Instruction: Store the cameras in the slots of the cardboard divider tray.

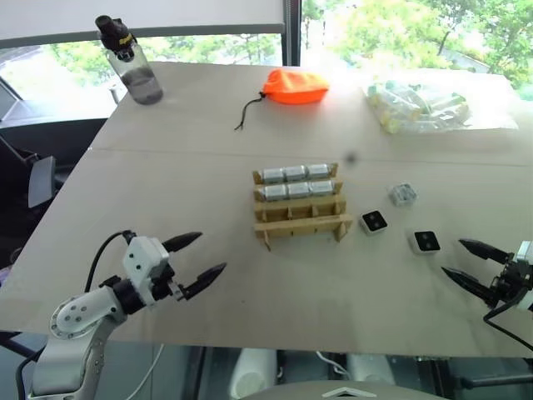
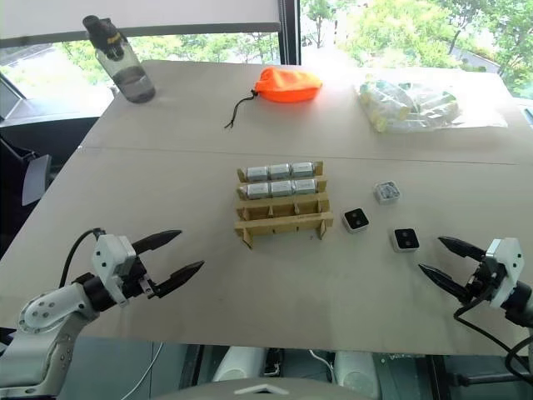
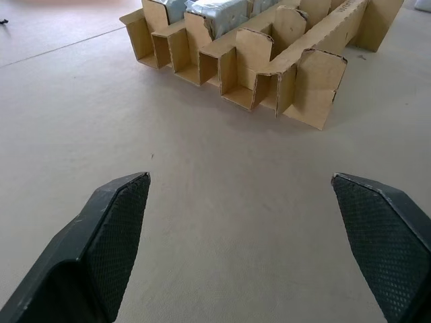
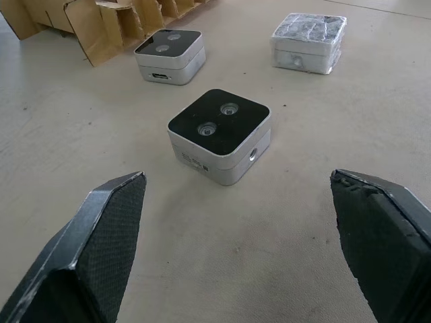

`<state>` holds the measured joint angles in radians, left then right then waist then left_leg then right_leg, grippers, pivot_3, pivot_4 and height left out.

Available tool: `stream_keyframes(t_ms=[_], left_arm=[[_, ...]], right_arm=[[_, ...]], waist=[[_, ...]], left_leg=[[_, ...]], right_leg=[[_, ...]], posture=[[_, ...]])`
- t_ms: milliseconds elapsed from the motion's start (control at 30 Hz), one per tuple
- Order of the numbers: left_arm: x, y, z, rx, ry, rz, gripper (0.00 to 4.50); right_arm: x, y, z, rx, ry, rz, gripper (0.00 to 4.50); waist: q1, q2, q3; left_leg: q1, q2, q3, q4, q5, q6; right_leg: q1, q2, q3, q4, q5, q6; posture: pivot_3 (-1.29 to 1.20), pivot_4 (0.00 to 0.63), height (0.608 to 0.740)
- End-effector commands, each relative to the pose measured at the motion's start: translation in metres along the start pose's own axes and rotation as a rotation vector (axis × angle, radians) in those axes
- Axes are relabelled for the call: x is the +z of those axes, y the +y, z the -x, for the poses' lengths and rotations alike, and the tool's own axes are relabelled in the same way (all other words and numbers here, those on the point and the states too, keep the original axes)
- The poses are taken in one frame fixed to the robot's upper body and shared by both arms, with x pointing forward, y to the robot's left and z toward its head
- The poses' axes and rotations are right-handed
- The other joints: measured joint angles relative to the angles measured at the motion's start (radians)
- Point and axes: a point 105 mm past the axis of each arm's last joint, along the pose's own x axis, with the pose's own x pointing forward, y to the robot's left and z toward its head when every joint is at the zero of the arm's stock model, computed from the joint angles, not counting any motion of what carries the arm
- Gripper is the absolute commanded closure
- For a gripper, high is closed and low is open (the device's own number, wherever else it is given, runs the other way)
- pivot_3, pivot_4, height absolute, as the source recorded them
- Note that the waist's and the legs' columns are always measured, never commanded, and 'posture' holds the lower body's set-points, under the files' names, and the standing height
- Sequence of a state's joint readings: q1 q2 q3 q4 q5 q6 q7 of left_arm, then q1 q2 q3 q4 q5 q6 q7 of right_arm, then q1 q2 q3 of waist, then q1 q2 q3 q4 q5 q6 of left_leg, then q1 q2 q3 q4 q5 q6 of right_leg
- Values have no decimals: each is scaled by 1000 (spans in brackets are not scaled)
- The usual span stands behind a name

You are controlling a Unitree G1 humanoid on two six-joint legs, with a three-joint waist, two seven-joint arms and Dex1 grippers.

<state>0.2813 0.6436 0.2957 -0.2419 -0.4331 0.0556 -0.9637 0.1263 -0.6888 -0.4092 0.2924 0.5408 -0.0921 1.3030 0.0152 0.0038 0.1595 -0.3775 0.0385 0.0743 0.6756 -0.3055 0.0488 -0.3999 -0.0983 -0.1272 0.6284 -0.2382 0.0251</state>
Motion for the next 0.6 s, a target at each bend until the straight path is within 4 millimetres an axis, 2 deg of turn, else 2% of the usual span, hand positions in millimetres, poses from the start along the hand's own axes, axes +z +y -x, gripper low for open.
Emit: stream_keyframes(t_ms=[33,433,600], left_arm=[[3,5,2,6,-13,-17,44],[3,6,3,6,-25,8,44],[4,7,3,2,-27,5,44]], right_arm=[[11,-4,3,-34,-29,48,174],[10,-10,-2,-101,-26,58,174],[7,-4,-6,-119,-26,14,174]], waist=[[0,0,0],[0,0,0],[0,0,0]], left_leg=[[0,0,0,0,0,0],[0,1,0,8,0,0],[0,1,0,9,0,0]], right_leg=[[0,0,0,0,0,0],[0,0,1,8,0,0],[-2,0,3,11,0,0]], posture=[[0,150,726],[0,150,726],[0,150,726]])
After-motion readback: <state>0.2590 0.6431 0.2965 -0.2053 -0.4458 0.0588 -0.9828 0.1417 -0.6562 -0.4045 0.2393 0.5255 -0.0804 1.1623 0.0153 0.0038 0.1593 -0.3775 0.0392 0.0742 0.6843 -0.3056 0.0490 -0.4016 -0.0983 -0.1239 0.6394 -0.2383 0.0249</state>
